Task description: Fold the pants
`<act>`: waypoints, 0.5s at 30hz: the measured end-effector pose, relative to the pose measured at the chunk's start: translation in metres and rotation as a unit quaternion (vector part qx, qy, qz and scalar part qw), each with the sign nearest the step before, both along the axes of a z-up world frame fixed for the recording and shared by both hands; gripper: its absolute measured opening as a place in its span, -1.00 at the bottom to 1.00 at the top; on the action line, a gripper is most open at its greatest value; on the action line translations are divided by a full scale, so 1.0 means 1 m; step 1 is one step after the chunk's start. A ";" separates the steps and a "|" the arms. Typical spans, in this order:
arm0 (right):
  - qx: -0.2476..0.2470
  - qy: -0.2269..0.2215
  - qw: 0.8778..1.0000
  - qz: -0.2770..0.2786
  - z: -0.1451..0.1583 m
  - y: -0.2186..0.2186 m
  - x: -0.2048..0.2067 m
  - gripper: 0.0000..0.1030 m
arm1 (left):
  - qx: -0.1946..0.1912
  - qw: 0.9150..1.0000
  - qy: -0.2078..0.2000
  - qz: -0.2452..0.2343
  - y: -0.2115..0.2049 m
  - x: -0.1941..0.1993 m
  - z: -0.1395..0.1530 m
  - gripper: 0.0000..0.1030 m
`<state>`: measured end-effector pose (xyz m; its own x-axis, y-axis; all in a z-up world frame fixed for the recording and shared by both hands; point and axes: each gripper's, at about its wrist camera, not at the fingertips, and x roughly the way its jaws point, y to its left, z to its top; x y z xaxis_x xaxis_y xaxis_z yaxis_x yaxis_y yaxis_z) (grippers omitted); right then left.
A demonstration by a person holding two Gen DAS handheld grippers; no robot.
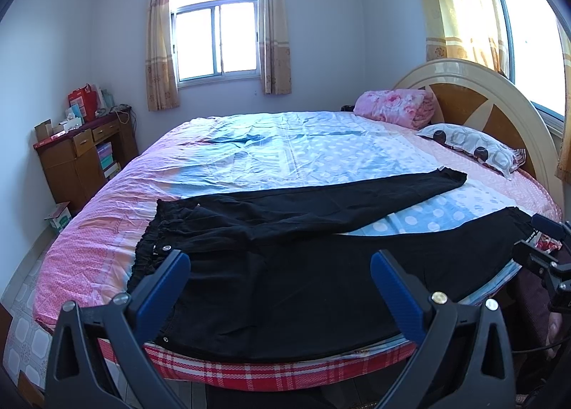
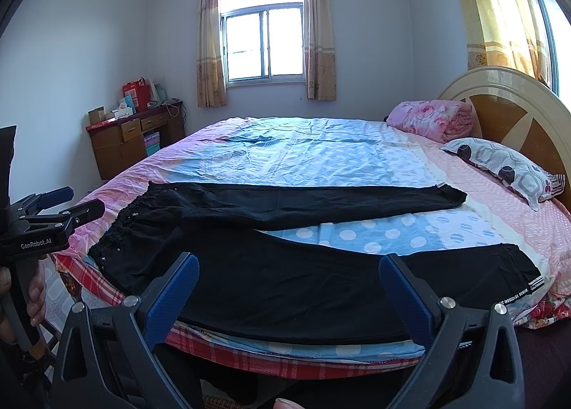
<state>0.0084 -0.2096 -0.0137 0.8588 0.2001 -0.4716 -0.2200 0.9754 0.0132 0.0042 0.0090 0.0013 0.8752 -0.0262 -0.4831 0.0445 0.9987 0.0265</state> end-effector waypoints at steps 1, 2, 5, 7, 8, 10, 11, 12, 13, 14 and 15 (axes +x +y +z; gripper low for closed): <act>0.000 0.000 1.000 -0.001 0.000 0.000 0.000 0.98 | 0.000 1.000 0.000 0.000 0.000 0.000 0.000 1.00; 0.000 0.000 1.000 0.000 0.001 0.000 0.000 0.98 | 0.001 1.000 0.000 0.000 0.000 0.000 0.000 1.00; -0.001 0.001 1.000 0.000 0.000 0.000 0.001 0.98 | 0.000 1.000 0.001 -0.001 0.000 0.000 0.001 1.00; -0.001 0.002 1.000 0.000 -0.001 0.000 0.001 0.98 | 0.000 1.000 0.001 0.000 0.000 0.000 0.001 1.00; -0.001 0.002 1.000 0.000 0.000 0.000 0.001 0.98 | 0.000 1.000 0.002 0.000 0.000 0.000 0.001 1.00; -0.001 0.002 1.000 0.001 -0.001 0.001 0.001 0.98 | 0.000 1.000 0.003 0.000 0.000 0.001 0.002 1.00; -0.001 0.002 1.000 0.001 -0.001 0.001 0.001 0.98 | 0.001 1.000 0.003 0.000 0.000 0.000 0.002 1.00; -0.002 0.002 1.000 0.000 -0.001 0.000 0.001 0.98 | 0.001 1.000 0.003 0.000 0.000 0.001 0.001 1.00; -0.002 0.003 1.000 0.000 -0.002 0.001 0.001 0.98 | 0.001 1.000 0.004 0.000 0.000 0.001 0.002 1.00; -0.002 0.004 1.000 0.001 -0.003 0.001 0.001 0.98 | 0.002 1.000 0.004 0.000 -0.001 0.001 0.001 1.00; -0.003 0.005 1.000 0.001 -0.003 0.001 0.002 0.98 | 0.004 1.000 0.003 0.000 0.000 0.002 0.000 1.00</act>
